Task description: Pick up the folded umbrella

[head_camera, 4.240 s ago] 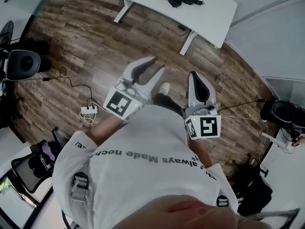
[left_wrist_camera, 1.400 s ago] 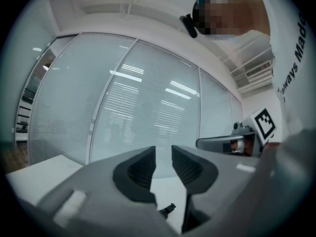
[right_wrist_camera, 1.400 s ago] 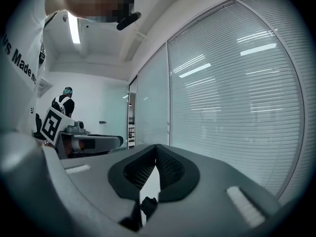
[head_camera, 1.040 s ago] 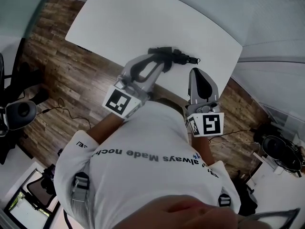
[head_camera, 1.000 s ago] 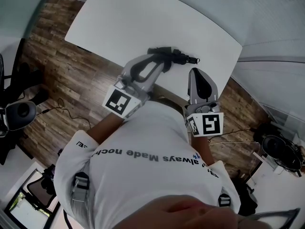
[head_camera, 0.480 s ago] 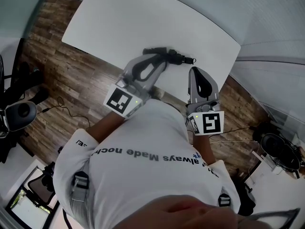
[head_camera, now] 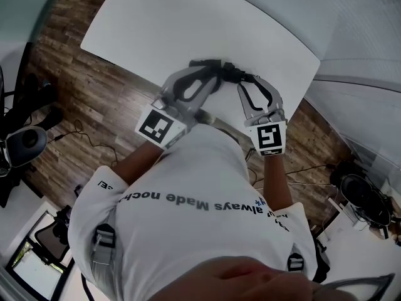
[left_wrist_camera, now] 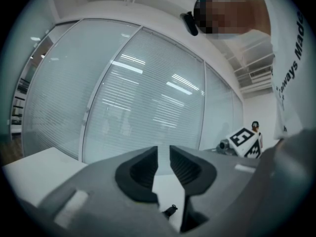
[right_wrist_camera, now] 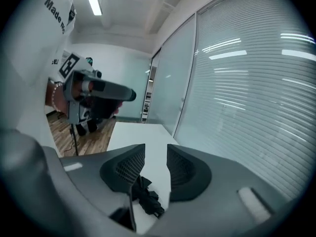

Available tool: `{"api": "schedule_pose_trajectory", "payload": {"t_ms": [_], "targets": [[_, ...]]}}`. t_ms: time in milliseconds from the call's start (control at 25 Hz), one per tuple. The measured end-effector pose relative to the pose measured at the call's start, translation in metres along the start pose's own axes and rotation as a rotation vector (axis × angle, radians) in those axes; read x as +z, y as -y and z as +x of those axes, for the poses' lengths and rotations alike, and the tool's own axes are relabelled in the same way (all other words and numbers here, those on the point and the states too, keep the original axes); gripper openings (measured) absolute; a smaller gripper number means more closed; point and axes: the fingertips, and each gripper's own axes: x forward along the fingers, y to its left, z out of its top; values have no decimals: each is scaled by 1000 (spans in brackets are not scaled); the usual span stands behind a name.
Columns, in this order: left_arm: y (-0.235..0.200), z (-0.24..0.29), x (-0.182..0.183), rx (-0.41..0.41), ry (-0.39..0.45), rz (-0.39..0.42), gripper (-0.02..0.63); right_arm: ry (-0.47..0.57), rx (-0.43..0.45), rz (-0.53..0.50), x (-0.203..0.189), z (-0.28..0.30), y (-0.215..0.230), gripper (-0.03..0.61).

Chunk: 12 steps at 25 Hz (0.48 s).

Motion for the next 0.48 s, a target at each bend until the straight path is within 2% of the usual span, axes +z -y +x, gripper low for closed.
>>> {"api": "schedule_pose_trajectory", "payload": {"t_ms": [200, 480], "targets": [[-13, -3, -6, 10, -4, 1, 77, -165, 89, -121, -53, 36, -6, 206], [-20, -6, -11, 22, -15, -2, 77, -392, 212, -354, -123, 75, -12, 265]]}}
